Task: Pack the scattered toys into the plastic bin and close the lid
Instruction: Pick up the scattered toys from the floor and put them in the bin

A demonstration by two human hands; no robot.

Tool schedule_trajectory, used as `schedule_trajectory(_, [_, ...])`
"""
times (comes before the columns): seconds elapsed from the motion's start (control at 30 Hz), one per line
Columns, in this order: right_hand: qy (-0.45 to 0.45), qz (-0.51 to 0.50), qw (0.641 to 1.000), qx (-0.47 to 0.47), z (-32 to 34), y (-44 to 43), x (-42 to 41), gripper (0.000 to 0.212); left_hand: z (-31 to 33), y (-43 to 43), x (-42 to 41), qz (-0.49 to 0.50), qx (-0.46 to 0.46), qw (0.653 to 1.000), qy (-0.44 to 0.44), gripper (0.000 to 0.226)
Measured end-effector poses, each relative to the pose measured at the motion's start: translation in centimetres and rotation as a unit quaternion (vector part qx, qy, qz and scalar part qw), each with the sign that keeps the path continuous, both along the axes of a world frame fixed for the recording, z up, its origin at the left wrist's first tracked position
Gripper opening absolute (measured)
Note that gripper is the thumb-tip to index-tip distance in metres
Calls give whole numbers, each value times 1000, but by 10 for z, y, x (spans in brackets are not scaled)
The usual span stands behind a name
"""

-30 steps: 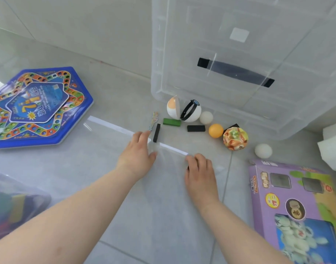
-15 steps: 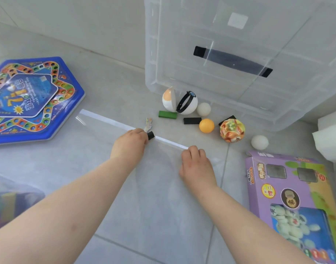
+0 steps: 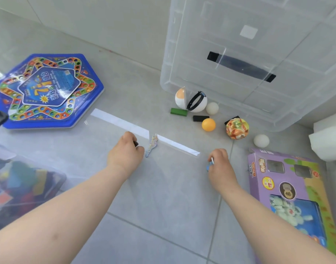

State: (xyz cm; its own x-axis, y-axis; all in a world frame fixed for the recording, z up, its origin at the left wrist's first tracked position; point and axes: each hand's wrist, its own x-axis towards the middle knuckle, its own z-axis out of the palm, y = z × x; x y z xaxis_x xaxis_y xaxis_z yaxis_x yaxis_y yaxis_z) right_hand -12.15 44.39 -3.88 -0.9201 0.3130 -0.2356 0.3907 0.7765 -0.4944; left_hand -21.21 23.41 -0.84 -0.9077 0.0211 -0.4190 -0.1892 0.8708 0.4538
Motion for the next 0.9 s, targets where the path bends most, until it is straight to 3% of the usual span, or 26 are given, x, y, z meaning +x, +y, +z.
schedule_trajectory(0.13, [-13, -76, 993, -89, 21, -4, 6, 46, -4, 7, -7, -66, -47, 995, -50, 42])
schedule_trajectory(0.3, [-37, -132, 977, -162, 32, -12, 10, 44, -5, 21, -14, -98, -80, 989, -80, 28])
schedule_trajectory(0.5, [-67, -247, 904, -343, 61, -17, 10, 37, 2, 22, -9, -144, -125, 980, -59, 24])
schedule_trajectory(0.63, [-52, -214, 905, -363, 82, -34, 5, 36, 13, 8, -8, -112, -45, 991, -61, 11])
schedule_trajectory(0.7, [-43, -193, 905, -377, 93, -45, -3, 38, 32, 2, -15, -107, 6, 994, -34, 15])
schedule_trajectory(0.83, [-10, -130, 917, -377, 125, -76, -29, 38, 112, -17, -33, -141, 120, 979, 82, 34])
schedule_trajectory(0.9, [6, -93, 920, -381, 148, -98, -46, 38, 161, -47, -38, -173, 138, 966, 134, 27])
